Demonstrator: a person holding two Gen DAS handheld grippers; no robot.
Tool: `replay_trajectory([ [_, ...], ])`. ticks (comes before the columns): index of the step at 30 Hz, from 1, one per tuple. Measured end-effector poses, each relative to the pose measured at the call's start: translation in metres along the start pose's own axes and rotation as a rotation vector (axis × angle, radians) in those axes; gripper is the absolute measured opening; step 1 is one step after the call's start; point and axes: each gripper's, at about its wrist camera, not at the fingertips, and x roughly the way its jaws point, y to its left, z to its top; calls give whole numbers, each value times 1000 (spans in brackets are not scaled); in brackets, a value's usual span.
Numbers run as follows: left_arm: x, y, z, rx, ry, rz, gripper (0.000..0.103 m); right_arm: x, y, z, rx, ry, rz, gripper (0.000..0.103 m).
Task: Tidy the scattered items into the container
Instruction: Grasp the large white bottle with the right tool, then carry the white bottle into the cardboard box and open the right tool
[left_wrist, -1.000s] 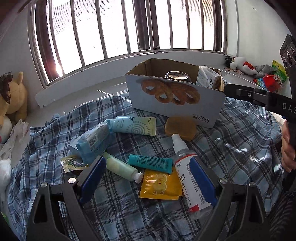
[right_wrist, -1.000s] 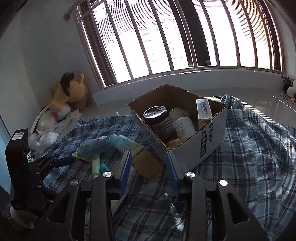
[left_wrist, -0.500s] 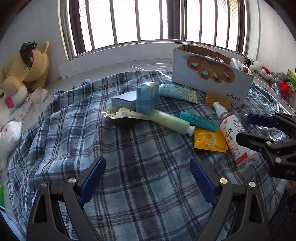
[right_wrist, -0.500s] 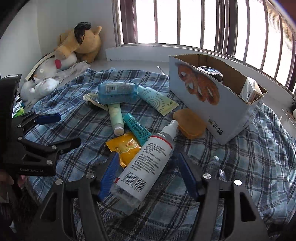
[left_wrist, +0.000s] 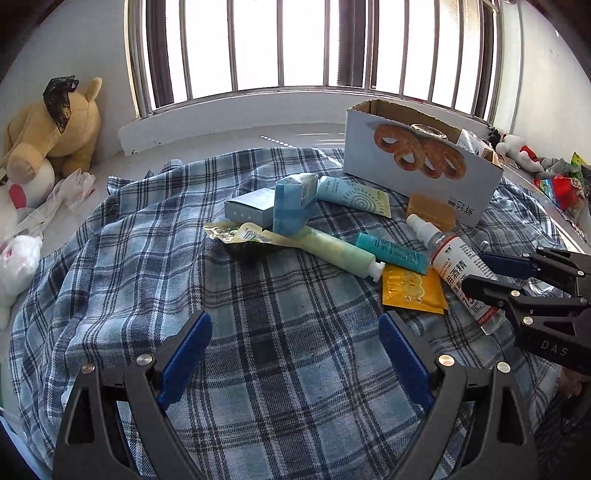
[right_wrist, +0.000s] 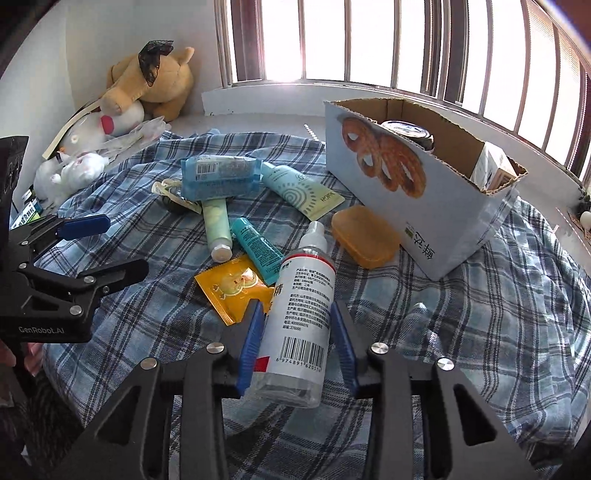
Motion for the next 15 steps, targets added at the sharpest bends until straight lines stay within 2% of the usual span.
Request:
replay_trajectory([
  [4,0,-13,7,21,-10,30,93,-7,8,1,-80,-42,-26,34],
  [6,-1,-18,9,25,-15,27,93,-3,16,1,-141,-15,-60,34],
  [10,0,-23,8,29,-10,22,93,5,12,-4,-102,29,-73,46],
  [15,4,-22,3,13,13,16,93,16,3,-7,-63,95,-50,45],
])
